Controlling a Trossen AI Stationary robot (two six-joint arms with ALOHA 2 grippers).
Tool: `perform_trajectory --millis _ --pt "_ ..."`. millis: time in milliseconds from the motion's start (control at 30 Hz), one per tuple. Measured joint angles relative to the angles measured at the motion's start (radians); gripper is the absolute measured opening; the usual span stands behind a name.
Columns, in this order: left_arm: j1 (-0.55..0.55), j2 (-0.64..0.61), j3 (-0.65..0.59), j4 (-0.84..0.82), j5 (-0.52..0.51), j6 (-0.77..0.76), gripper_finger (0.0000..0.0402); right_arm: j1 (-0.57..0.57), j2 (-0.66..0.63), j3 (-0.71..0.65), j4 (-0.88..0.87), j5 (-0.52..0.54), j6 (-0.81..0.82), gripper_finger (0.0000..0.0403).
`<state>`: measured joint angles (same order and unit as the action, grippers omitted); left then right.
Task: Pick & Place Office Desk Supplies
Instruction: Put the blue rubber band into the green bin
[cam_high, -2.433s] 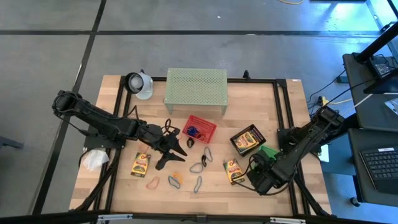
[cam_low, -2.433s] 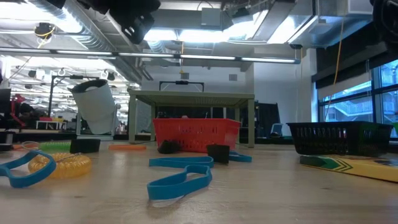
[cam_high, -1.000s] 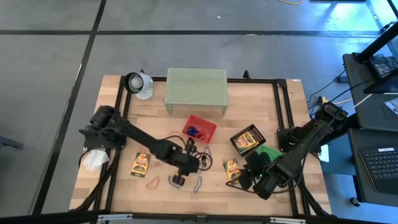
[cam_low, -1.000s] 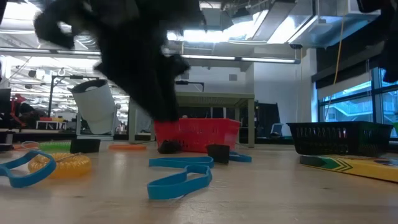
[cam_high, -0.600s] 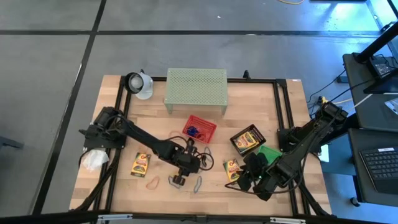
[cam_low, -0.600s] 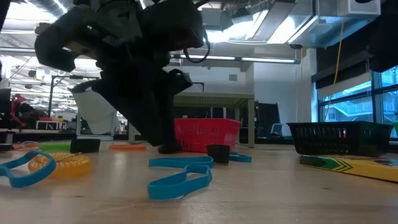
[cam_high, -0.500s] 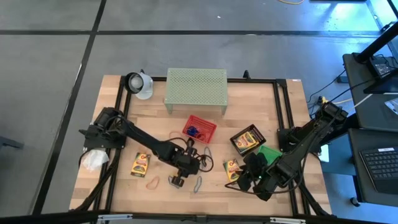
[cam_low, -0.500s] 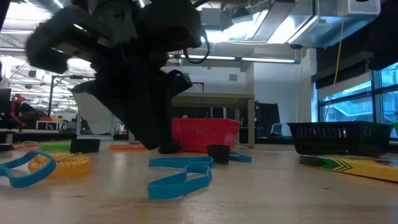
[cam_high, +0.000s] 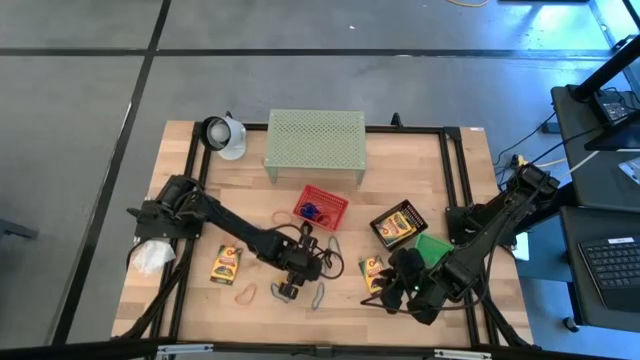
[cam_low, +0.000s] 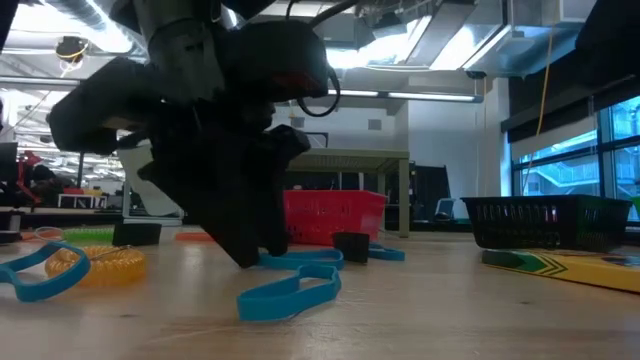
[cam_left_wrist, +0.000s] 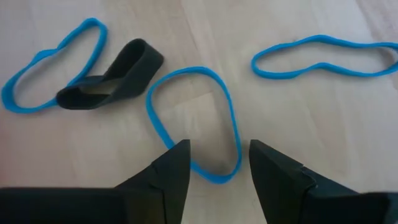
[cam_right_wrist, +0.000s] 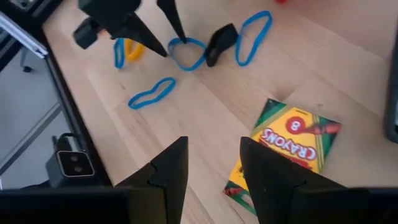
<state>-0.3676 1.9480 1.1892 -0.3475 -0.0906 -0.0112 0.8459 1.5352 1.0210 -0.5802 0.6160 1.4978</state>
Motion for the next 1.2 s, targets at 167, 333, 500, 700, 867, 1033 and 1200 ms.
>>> perform_trajectory --millis 167,333,500,700,867,1033,1200 --pt "0.005 0.024 0.004 0.004 0.052 -0.012 0.0135 0.0 0.0 0.0 0.044 0.008 -0.034 0.0146" --pt "0.004 0.054 0.007 -0.004 0.071 -0.018 0.0092 0.0 0.0 0.0 0.1 0.032 -0.077 0.0146" --pt "0.004 0.053 0.006 -0.012 0.082 -0.073 0.0016 -0.001 0.0 0.0 0.162 0.054 -0.131 0.0146" --pt "0.003 0.053 0.007 -0.017 0.116 -0.092 0.0002 -0.001 0.0 0.0 0.203 0.076 -0.175 0.0146" --pt "-0.006 0.007 0.001 -0.03 0.116 -0.118 0.0002 -0.001 0.0 0.0 0.207 0.099 -0.176 0.0146" --pt "-0.013 -0.095 -0.001 -0.05 0.138 -0.125 0.0001 -0.001 0.0 0.0 0.217 0.107 -0.198 0.0146" --pt "-0.017 -0.188 -0.001 -0.045 0.12 -0.126 0.0001 -0.002 0.0 0.0 0.297 0.147 -0.326 0.0146"
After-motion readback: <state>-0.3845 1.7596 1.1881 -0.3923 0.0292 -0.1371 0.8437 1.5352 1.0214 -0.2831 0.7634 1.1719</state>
